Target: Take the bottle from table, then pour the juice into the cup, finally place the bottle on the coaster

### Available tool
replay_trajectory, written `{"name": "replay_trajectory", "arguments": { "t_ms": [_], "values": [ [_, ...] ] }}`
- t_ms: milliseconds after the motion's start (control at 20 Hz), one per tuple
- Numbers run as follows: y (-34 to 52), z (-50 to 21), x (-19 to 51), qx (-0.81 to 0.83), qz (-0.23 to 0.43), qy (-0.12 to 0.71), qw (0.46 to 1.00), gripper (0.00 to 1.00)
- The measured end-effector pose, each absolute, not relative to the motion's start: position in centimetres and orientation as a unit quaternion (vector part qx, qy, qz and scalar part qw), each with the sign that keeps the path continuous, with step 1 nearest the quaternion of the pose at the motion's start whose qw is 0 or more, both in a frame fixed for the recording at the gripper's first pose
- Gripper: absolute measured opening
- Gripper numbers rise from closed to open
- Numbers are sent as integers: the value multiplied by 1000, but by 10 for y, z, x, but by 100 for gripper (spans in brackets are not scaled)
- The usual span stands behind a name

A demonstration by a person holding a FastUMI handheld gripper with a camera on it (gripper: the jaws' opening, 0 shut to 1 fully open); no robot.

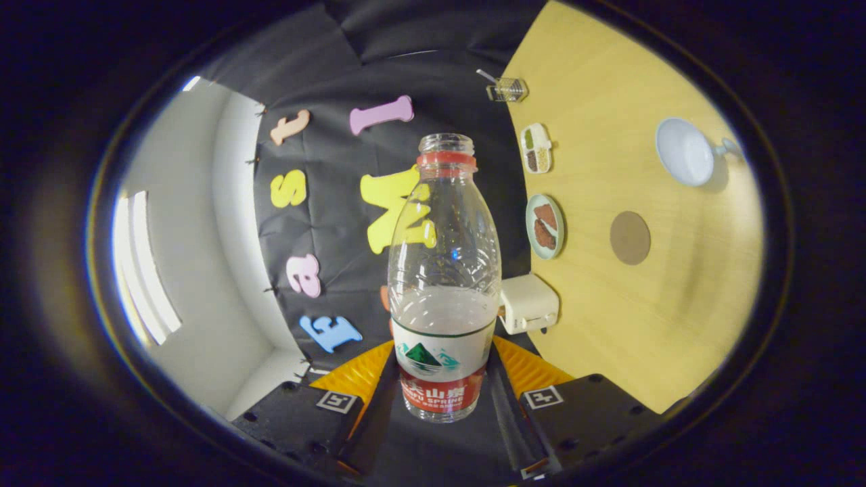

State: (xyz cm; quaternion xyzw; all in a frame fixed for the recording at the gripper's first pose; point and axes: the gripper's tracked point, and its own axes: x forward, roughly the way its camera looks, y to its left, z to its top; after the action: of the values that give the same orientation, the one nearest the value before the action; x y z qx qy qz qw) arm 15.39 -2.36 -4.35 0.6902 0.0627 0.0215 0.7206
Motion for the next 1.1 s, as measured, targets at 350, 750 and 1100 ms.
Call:
{"name": "replay_trajectory", "arguments": {
  "t_ms": [350,750,1100],
  "values": [
    [-11,-83,133,417,33,100,903,75],
    [-24,-64,147,77,11,66,995,75],
    [-30,-58,186,7,-20,67,998,76]
  ]
}}
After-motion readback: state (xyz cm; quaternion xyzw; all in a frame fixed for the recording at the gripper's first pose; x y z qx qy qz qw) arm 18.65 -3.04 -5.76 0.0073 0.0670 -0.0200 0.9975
